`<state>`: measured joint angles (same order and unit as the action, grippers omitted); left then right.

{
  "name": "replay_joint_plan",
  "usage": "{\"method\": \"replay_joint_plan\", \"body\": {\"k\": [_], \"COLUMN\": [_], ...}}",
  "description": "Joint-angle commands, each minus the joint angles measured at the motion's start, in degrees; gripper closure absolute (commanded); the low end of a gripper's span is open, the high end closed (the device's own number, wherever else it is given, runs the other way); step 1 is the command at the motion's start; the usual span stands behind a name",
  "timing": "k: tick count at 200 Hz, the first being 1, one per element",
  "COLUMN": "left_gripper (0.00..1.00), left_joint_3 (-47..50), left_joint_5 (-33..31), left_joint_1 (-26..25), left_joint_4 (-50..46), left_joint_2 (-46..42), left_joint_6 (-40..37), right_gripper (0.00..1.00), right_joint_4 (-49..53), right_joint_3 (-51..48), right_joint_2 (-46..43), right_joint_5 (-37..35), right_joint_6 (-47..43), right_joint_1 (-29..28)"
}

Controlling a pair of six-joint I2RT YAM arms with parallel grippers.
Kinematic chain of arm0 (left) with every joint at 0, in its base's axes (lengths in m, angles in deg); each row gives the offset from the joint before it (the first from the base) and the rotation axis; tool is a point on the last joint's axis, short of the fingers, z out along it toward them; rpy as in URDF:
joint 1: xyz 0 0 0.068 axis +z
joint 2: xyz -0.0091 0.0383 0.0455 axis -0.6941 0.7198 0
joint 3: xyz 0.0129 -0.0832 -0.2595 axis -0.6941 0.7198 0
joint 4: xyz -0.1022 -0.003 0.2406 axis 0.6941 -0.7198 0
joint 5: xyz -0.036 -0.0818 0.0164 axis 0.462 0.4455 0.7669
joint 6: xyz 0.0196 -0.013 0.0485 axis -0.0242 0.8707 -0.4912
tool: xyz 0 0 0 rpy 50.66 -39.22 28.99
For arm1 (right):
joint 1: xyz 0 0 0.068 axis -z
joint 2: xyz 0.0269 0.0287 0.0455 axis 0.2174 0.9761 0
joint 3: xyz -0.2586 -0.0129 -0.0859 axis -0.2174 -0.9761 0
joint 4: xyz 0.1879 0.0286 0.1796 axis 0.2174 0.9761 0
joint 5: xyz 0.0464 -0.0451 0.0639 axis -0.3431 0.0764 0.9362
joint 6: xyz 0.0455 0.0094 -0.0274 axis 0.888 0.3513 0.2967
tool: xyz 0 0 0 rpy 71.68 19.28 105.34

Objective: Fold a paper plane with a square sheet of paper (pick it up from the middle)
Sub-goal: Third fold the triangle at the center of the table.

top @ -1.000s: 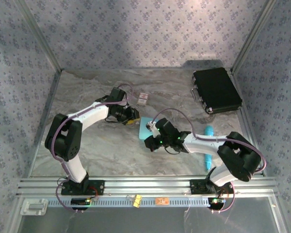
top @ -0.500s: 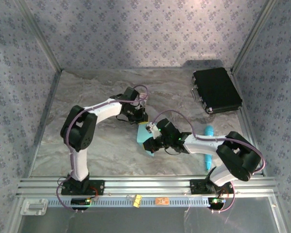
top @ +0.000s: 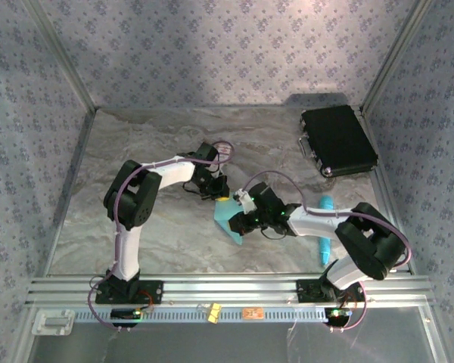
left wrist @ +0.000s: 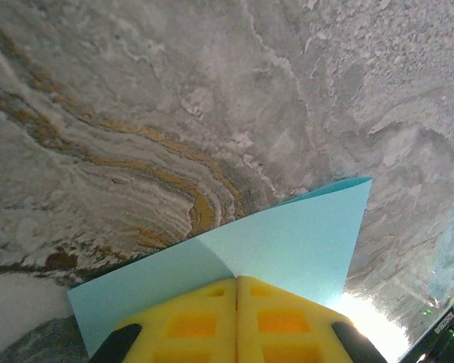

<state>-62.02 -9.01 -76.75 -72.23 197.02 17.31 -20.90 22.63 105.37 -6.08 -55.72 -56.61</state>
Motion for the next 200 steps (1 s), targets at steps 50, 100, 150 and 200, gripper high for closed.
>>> {"method": "replay_joint_plan", "body": {"k": [50, 100, 150, 200], "left_gripper": [0.93, 0.93, 0.93, 0.94], "left_joint_3": [1.7, 2.2, 2.1, 2.1], "left_joint_5": [-2.6, -2.1, -2.1, -2.1], "left_joint_1": [-0.4, -0.5, -0.5, -0.4], "left_joint_4": [-1.6, -0.9, -0.9, -0.9], "left_joint_2": [1.3, 1.5, 1.6, 1.6], "left_joint_6": [-1.3, -0.5, -0.4, -0.3], "right_gripper": [0.99, 0.99, 0.99, 0.99], "right_joint_4": [8.6, 10.9, 11.4, 13.1], "right_joint_3": [4.9, 6.5, 7.0, 7.3], "right_joint_2": [3.5, 3.9, 4.5, 5.1], "right_joint_5": [-5.5, -9.4, -10.7, -10.6], "right_joint_6": [-3.6, -4.0, -3.1, -3.2], "right_joint_1": [0.9, 1.0, 0.8, 0.4]}}
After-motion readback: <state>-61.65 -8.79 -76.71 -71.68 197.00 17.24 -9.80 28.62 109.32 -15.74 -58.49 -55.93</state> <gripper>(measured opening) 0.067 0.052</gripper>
